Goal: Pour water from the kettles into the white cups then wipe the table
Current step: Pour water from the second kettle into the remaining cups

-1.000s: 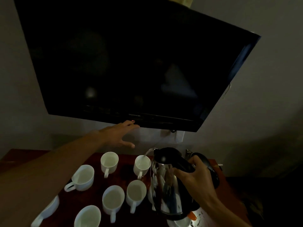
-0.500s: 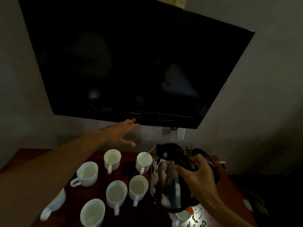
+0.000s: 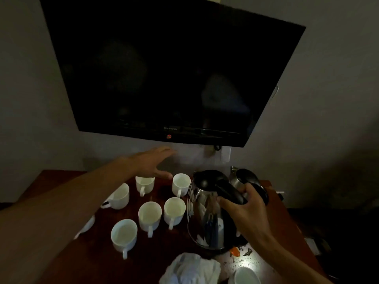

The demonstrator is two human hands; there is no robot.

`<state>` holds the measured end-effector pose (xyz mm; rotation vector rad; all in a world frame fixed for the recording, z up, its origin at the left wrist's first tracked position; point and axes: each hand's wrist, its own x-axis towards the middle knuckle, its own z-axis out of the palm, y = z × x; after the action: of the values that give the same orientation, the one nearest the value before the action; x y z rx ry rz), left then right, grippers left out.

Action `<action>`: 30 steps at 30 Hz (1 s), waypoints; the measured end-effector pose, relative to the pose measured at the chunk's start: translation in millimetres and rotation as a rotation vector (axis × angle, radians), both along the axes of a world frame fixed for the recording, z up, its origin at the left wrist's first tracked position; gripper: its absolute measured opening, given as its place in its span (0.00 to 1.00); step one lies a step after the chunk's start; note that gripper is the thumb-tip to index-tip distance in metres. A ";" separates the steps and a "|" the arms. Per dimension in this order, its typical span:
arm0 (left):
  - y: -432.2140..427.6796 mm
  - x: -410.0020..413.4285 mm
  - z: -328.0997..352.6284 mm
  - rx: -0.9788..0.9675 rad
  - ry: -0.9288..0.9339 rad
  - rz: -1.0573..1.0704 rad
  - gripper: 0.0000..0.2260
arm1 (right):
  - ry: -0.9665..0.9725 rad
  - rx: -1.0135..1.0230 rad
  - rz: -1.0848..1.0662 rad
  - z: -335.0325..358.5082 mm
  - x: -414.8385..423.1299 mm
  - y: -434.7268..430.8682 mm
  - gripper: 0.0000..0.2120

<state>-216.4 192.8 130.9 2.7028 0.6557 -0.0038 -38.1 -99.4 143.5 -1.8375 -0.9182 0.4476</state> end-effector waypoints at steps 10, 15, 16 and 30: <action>-44.6 -27.3 -7.7 -0.017 0.038 -0.003 0.39 | 0.017 -0.152 0.065 -18.1 -17.9 -21.5 0.19; -54.6 -42.4 -13.8 -0.008 0.030 -0.013 0.39 | -0.024 -0.206 0.074 -19.7 -26.3 -18.9 0.18; -57.4 -45.1 -14.0 -0.001 0.016 -0.017 0.38 | -0.030 -0.213 0.079 -20.2 -27.6 -17.5 0.18; -39.2 -74.1 -37.3 -0.043 -0.028 0.035 0.39 | -0.030 -0.309 0.064 -25.4 -32.5 1.4 0.17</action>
<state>-290.5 153.7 93.6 2.6447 0.6871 0.0288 -70.5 -98.1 118.1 -2.1023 -0.9720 0.6321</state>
